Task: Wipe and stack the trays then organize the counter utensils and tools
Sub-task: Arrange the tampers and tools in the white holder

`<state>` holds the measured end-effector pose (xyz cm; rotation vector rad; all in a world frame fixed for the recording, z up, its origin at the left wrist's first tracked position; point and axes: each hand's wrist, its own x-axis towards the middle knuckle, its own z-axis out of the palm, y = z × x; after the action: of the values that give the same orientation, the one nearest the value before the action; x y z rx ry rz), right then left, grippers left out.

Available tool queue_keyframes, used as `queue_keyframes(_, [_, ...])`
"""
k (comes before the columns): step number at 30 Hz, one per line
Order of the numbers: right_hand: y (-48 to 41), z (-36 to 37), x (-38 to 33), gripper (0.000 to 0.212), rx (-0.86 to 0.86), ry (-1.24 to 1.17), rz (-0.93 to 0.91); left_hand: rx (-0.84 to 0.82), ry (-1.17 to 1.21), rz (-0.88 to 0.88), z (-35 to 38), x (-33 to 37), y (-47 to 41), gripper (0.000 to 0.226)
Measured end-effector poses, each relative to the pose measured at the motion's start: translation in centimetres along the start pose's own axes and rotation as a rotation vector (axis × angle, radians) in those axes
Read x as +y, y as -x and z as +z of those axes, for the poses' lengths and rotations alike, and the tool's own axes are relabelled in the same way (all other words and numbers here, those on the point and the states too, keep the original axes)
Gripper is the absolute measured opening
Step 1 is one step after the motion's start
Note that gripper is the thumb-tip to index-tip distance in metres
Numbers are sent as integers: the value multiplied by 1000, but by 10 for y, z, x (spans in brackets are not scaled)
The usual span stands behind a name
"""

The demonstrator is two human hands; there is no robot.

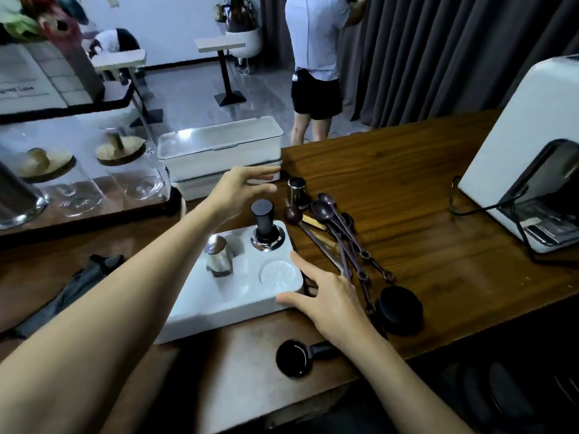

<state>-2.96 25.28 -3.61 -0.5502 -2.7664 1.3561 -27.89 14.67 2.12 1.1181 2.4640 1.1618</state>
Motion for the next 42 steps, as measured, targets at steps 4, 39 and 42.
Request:
queue_keyframes(4, [2,3,0,80,6,-60,47,-107,32,68,9,-7,-34,53])
queue_keyframes(39, [6,-4,-7,75,16,-65,14,480,-40,-49,-73,53,94,49])
queue_keyframes(42, [7,-7,-8,75,7,4,-37,523,-64,-149,-68,47,145,51])
